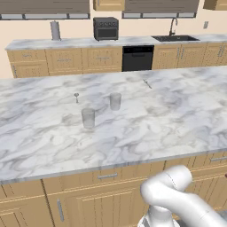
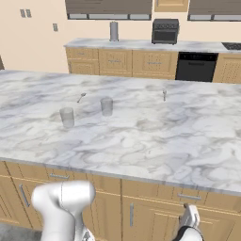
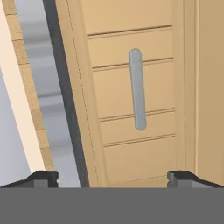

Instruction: Take the tongs from the drawer on the right and place them on the dining counter next to the tray containing the hot dog.

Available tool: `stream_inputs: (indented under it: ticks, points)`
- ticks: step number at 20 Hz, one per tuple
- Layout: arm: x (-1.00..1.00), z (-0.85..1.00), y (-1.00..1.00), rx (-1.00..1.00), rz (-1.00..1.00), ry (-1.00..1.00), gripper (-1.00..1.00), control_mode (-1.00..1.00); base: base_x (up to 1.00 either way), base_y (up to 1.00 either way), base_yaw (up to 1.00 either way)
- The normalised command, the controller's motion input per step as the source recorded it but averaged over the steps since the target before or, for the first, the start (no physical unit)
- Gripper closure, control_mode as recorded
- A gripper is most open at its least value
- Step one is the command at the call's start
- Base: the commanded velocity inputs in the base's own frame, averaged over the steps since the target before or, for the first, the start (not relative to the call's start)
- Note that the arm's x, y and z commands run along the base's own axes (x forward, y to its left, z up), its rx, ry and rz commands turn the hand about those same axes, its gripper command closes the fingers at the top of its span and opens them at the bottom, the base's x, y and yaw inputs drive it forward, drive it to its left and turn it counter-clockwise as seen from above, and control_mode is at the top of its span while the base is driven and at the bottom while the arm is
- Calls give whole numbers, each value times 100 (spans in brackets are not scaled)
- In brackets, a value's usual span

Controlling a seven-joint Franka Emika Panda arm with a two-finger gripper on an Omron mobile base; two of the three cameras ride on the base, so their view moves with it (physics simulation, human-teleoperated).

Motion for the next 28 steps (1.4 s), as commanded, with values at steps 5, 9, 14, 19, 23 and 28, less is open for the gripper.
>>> stream_inputs:
  ticks: [5, 9, 14, 19, 23, 28]
  points:
    - [30, -24, -15, 3, 0, 0, -100, -100, 0, 0, 0]
    - [25, -26, -19, 1, 0, 0, -100, -100, 0, 0, 0]
    - [28, -27, -23, 2, 0, 0, -100, -100, 0, 0, 0]
    - [32, -28, -21, 2, 0, 0, -100, -100, 0, 0, 0]
    - [27, -27, -17, 3, 0, 0, -100, -100, 0, 0, 0]
    - [16, -13, -1, 5, 0, 0, -100, -100, 0, 0, 0]
